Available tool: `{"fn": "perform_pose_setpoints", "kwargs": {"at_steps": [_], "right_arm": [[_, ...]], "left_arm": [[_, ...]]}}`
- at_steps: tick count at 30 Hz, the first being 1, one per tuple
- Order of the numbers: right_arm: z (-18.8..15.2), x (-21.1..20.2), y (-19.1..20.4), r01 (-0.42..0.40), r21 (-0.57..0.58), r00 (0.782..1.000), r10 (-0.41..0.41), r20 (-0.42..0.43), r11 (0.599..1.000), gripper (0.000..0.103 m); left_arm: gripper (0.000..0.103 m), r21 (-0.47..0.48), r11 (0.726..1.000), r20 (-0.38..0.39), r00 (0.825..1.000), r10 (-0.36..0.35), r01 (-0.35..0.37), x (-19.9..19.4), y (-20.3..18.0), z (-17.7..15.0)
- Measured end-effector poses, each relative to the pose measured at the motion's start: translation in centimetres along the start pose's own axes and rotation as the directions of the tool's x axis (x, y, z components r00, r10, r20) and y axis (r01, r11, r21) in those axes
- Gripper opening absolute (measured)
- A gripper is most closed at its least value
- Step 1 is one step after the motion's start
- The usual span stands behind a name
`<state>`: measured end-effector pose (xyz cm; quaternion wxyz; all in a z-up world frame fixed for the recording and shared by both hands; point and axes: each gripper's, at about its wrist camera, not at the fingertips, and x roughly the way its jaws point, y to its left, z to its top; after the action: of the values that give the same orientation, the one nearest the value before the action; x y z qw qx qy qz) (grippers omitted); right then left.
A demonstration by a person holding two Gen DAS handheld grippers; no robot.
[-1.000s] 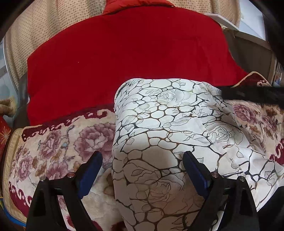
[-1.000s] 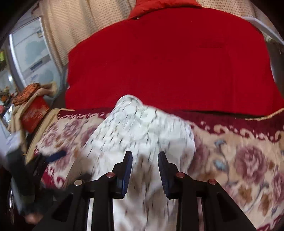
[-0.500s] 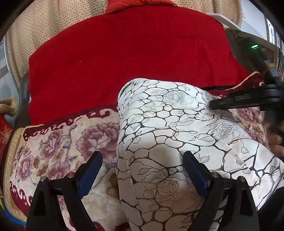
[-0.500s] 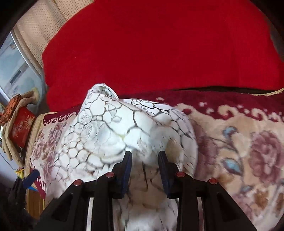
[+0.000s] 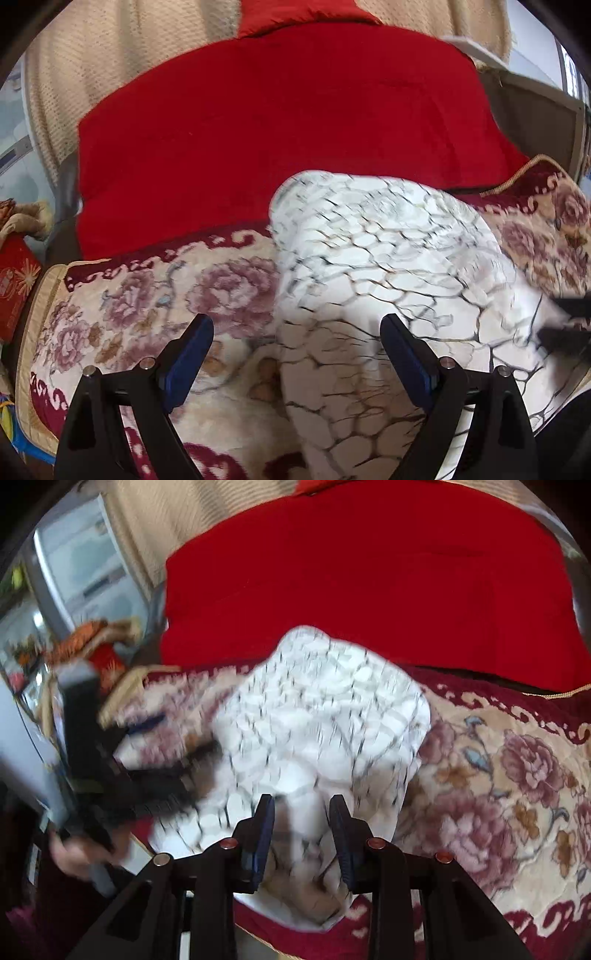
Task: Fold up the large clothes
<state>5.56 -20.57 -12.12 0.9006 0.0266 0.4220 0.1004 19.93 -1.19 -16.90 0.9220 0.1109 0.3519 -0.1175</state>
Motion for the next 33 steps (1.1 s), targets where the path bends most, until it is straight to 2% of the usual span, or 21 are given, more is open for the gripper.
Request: {"fn": "perform_pose_setpoints", "kwargs": {"at_steps": [1, 2, 4, 6, 9, 12, 17, 20, 24, 29, 33], "right_arm": [[-0.5, 0.6, 0.2, 0.027, -0.013, 1.0, -0.027, -0.012, 1.0, 0.058], [-1.3, 1.8, -0.2, 0.061, -0.005, 0.998, -0.061, -0.027, 0.998, 0.065], [-2.2, 3.1, -1.6, 0.047, 0.056, 0.998, -0.045, -0.051, 0.997, 0.073], [-3.2, 4.4, -3.4, -0.004, 0.153, 0.998, 0.014, -0.062, 0.988, 0.077], [-4.2, 4.8, -4.7, -0.061, 0.204, 0.997, 0.07, -0.036, 0.977, 0.077], [-4.6, 5.0, -4.4, -0.049, 0.18, 0.998, 0.053, -0.02, 0.982, 0.077], [-5.1, 5.6, -3.7, -0.009, 0.158, 1.0, 0.009, 0.002, 0.987, 0.077], [-5.3, 5.5, -3.5, 0.004, 0.164, 1.0, -0.006, 0.012, 0.986, 0.077], [-4.8, 4.0, -2.7, 0.038, 0.172, 0.999, -0.041, 0.013, 0.984, 0.078], [-4.3, -0.4, -1.0, 0.063, 0.133, 0.993, -0.075, 0.089, 0.989, 0.08], [-4.2, -3.9, 0.0, 0.046, 0.132, 0.987, -0.065, 0.143, 0.99, 0.08]], "left_arm": [[0.092, -0.018, 1.0, 0.008, 1.0, -0.003, 0.003, -0.4, 0.7, 0.0], [0.092, -0.035, 0.999, 0.013, 1.0, -0.012, 0.012, -0.7, 1.5, 0.0], [0.092, -0.046, 0.998, 0.003, 1.0, -0.03, 0.03, -0.8, 2.7, -0.2], [0.092, -0.025, 1.0, -0.034, 0.999, -0.017, 0.016, 0.0, 3.1, -0.7], [0.092, 0.032, 0.999, -0.096, 0.995, -0.011, 0.014, 1.6, 2.5, -1.8], [0.093, 0.113, 0.992, -0.07, 0.995, 0.066, -0.058, 2.2, 1.0, -2.8], [0.093, 0.104, 0.991, -0.134, 0.986, 0.104, -0.09, 4.8, 0.4, -3.6], [0.093, 0.102, 0.989, -0.125, 0.986, 0.115, -0.102, 4.5, 0.2, -3.4], [0.093, 0.038, 0.989, -0.112, 0.983, 0.146, -0.143, 2.1, 0.4, -3.1], [0.093, -0.039, 0.991, -0.053, 0.991, 0.124, -0.126, -2.9, 0.8, -3.5], [0.093, -0.08, 0.984, 0.008, 0.987, 0.163, -0.162, -7.2, 0.8, -3.8]]}}
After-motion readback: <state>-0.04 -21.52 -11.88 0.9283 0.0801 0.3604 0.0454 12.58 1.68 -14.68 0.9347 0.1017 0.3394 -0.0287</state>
